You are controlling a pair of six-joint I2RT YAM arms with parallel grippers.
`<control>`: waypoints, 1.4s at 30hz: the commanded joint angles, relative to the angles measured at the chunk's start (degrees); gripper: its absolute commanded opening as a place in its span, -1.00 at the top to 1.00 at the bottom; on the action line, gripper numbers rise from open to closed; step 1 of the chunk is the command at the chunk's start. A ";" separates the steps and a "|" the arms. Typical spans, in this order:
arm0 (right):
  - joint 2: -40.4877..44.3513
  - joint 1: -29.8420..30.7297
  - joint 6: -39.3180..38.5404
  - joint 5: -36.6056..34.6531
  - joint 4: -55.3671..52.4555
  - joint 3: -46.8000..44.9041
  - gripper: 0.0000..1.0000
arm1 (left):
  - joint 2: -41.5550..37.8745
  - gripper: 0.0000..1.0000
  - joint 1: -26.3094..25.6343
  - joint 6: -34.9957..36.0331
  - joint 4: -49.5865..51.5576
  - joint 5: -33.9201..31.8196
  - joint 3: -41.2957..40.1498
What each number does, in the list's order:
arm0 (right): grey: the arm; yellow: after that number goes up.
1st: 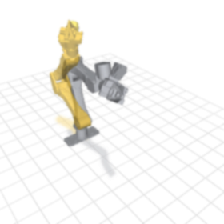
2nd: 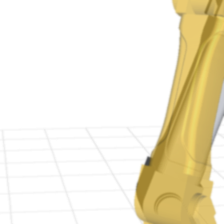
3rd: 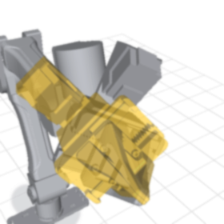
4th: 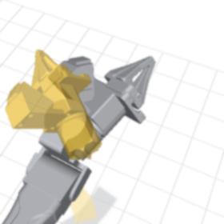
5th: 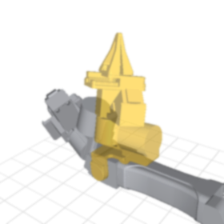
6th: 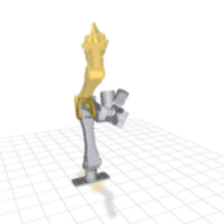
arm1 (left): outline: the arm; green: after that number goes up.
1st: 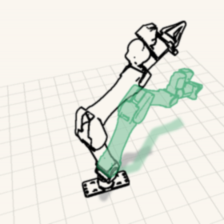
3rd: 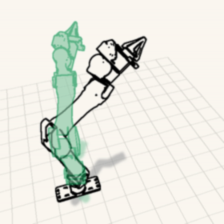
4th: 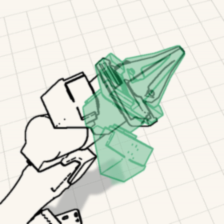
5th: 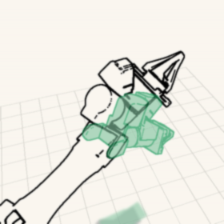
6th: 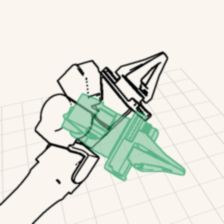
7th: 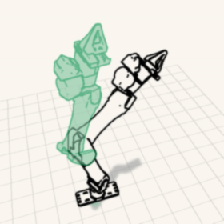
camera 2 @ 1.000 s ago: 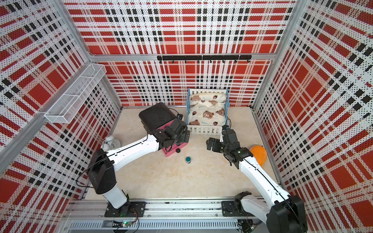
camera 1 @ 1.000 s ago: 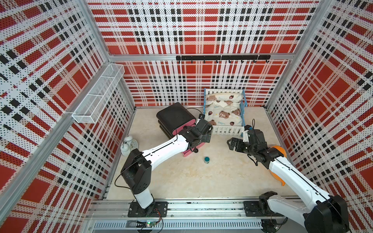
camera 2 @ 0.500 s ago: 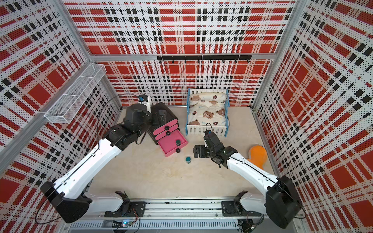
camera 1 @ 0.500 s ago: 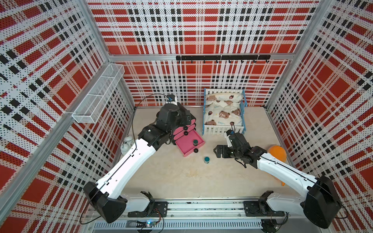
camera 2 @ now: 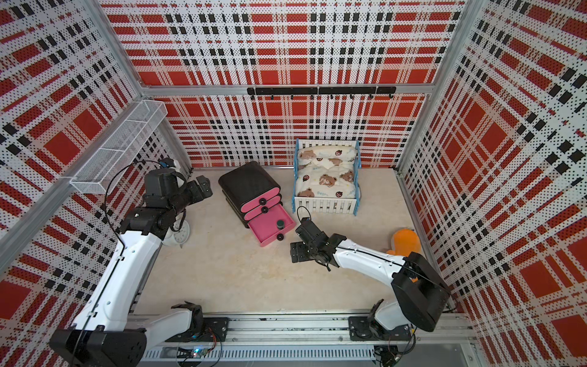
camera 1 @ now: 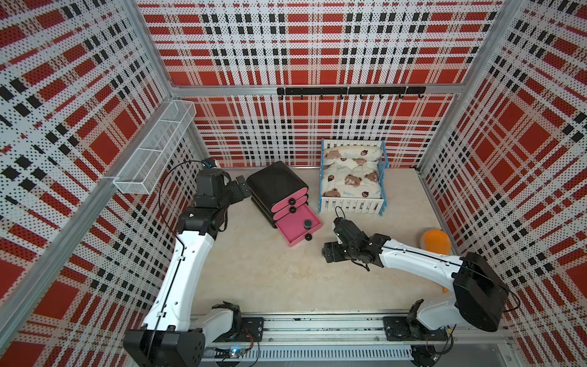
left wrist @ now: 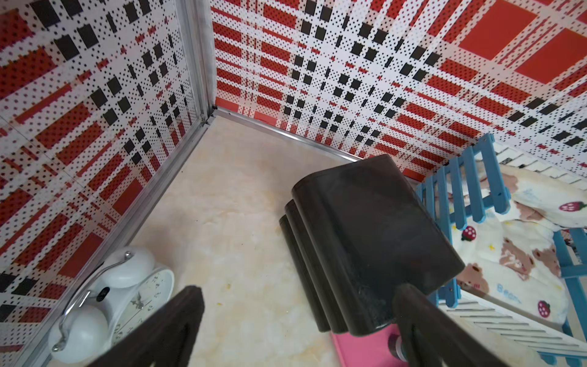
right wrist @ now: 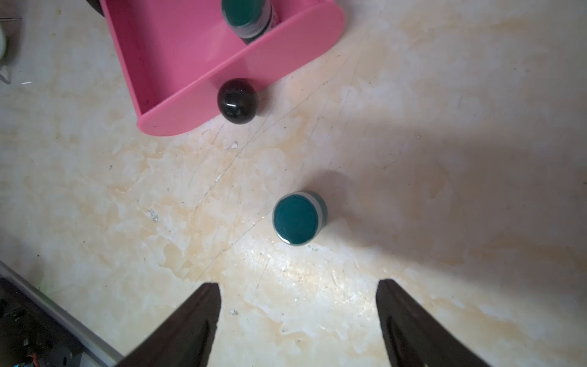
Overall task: Put the paint cans in the drawer according to color
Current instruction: Pick up the paint can at the center of the board.
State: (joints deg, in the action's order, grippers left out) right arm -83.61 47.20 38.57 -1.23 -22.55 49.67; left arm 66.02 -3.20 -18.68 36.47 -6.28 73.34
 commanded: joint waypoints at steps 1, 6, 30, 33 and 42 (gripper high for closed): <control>-2.42 0.27 0.15 -1.75 0.42 1.54 -0.68 | -1.33 -0.98 0.51 1.21 0.20 3.84 -0.56; -6.22 0.52 -1.59 -1.05 0.84 3.76 -0.67 | -0.87 -0.98 0.57 1.63 0.25 4.85 -1.14; -14.73 1.54 -5.56 -1.42 -1.50 10.54 0.55 | -1.68 -0.98 0.57 2.07 0.18 5.66 -2.50; -13.48 2.01 -6.44 -3.60 -3.41 12.40 0.70 | -1.82 -0.98 0.51 2.24 0.27 4.97 -2.46; -14.79 2.26 -8.86 -5.78 -1.31 21.45 0.78 | -2.39 -0.98 0.64 1.90 0.18 5.14 -1.58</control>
State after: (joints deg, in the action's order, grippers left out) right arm -98.30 48.97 31.07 -5.67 -26.00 66.61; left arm 64.97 -2.92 -17.47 36.60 -0.89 71.57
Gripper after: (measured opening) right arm 0.349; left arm 0.991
